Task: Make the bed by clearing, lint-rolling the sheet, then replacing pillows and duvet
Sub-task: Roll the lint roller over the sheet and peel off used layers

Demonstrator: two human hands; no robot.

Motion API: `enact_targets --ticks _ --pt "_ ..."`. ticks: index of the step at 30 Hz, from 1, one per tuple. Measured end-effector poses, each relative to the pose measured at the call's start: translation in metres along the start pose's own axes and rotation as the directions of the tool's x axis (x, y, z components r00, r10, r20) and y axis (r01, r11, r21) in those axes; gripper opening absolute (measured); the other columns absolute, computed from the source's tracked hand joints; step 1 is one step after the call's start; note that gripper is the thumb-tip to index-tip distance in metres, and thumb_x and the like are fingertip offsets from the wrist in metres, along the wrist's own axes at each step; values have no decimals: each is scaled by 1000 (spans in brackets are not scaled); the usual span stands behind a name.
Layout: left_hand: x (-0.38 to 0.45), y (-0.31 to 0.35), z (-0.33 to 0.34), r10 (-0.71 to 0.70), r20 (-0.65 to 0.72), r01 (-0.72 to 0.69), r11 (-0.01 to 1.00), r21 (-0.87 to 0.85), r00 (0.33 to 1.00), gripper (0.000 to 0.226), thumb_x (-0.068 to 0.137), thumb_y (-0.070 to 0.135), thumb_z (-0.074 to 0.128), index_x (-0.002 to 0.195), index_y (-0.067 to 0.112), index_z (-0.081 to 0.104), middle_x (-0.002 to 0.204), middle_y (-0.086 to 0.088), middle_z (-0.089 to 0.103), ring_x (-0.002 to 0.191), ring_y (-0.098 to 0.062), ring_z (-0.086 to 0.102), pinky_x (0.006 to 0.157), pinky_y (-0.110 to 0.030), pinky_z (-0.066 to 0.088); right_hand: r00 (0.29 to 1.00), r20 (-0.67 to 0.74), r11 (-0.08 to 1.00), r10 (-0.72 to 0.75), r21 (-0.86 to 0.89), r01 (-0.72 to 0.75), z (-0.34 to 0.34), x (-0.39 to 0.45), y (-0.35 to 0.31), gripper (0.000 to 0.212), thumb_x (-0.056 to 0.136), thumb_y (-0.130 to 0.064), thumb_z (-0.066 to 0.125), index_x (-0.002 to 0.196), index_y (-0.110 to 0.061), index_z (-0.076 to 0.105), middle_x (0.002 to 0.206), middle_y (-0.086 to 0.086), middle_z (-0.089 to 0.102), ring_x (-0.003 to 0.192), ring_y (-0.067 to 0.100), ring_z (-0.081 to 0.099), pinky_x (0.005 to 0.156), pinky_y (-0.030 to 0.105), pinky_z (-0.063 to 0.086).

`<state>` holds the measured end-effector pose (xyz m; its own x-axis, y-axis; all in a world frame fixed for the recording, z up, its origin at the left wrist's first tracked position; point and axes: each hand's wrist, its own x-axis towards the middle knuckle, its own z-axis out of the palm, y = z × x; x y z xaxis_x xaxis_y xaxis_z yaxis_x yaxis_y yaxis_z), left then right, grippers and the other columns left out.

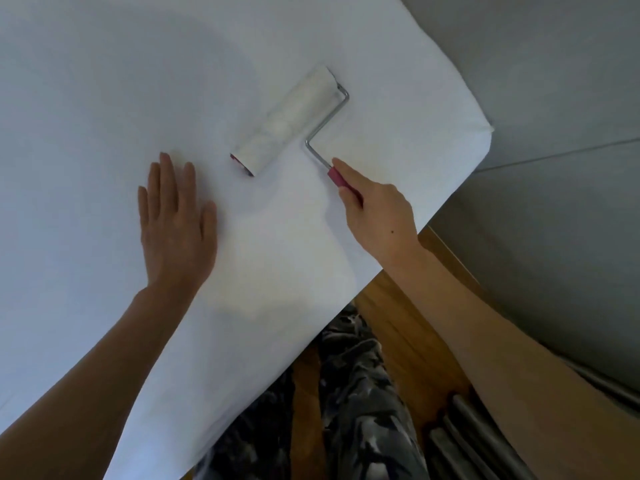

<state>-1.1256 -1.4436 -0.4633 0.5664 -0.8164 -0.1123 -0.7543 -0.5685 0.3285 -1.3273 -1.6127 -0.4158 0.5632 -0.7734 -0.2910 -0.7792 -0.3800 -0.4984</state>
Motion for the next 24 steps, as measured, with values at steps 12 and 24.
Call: enact_targets --ticks 12,24 --pt "7 75 37 60 -30 -62 996 -58 998 51 103 22 37 149 3 29 158 -26 16 147 -39 14 119 -44 3 999 34 998 -2 59 0 -40 -168 149 44 98 -33 48 142 -33 43 91 -8 72 66 -2 63 53 24 55" --pt "50 155 57 -5 -95 -3 997 -82 995 52 104 26 29 152 6 26 160 -22 11 149 -36 8 120 -40 1 994 -109 983 21 186 -1 -87 -12 106 38 100 -32 47 137 -25 51 73 -1 67 54 4 53 53 27 51"
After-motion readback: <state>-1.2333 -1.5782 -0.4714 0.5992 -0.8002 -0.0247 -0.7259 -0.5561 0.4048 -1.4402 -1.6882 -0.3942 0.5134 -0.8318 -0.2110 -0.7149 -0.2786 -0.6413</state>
